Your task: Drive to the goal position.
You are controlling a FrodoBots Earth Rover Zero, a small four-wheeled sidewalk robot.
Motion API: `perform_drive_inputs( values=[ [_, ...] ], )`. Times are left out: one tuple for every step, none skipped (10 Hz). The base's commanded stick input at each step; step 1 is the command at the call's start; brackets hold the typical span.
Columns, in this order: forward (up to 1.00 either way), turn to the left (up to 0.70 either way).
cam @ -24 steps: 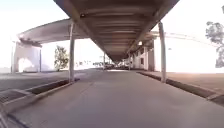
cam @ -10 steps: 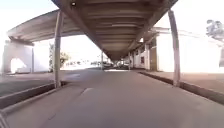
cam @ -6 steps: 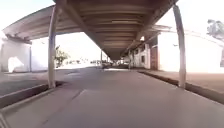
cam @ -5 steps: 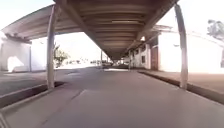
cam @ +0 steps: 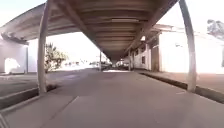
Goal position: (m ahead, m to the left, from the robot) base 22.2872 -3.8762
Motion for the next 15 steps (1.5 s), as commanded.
perform_drive_inputs(
  values=[
    [0.7,0.0],
    [0.7,0.0],
    [0.7,0.0],
    [0.7,0.0],
    [0.7,0.0],
    [0.7,0.0],
    [0.7,0.0],
    [0.7,0.0],
    [0.7,0.0],
    [0.7,0.0],
    [0.7,0.0],
    [0.7,0.0],
    [0.7,0.0],
    [0.7,0.0],
    [0.7,0.0]
  ],
)
